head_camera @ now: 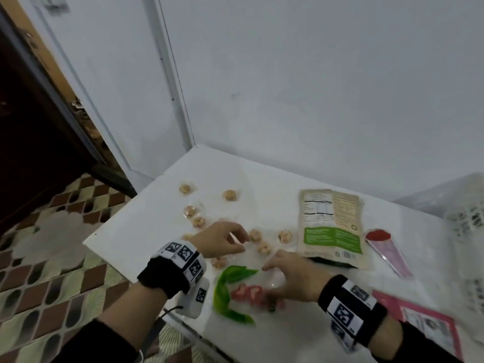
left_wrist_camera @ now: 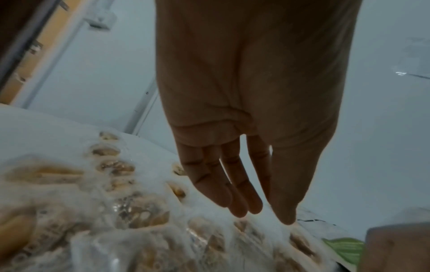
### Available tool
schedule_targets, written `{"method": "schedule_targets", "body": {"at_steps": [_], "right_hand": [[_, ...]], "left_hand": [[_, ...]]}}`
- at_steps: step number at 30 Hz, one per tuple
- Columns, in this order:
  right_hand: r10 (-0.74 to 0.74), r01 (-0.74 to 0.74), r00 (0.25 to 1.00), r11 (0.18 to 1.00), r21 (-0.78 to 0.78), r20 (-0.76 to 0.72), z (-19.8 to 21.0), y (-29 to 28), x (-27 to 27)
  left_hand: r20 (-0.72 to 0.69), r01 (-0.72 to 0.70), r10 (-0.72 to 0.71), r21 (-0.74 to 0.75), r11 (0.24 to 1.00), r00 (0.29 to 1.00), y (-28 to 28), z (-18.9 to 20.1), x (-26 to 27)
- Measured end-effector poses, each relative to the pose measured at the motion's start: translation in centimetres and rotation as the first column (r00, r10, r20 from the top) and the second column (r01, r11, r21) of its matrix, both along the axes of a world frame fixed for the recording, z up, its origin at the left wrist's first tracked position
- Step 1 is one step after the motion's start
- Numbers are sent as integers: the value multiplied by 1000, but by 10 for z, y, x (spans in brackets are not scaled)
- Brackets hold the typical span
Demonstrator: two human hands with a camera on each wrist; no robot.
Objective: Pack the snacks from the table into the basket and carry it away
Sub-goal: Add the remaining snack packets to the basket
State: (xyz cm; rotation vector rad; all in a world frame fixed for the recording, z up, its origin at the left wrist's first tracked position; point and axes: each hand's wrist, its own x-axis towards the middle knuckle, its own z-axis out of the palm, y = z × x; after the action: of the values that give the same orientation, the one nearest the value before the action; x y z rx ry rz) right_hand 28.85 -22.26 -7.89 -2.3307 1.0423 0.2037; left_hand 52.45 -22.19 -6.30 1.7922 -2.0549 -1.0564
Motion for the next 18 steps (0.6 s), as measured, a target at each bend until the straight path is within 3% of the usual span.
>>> {"method": "schedule_targets", "body": {"at_steps": [2,6,8,14,18], "right_hand": [[-37,37,999,999,-16,-15,-10,11,3],[-155,146,987,972,186,33,-11,21,-2],[-160,153,987,965,211,17,-5,22,-17],[-401,384,912,909,159,90,35,41,-116],[-528,527,847,849,40,63,81,62,-201]], "left_hand": [[-7,38,-38,-25,999,999,-9,2,0],[-50,89,-94,-93,992,994,-34,17,-19],[-82,150,-160,-114,982,984,-47,28,-42],[-87,442,-461,-175,880,883,-81,46,-165],[10,515,-524,-205,832,851,-93,29,-250]]}}
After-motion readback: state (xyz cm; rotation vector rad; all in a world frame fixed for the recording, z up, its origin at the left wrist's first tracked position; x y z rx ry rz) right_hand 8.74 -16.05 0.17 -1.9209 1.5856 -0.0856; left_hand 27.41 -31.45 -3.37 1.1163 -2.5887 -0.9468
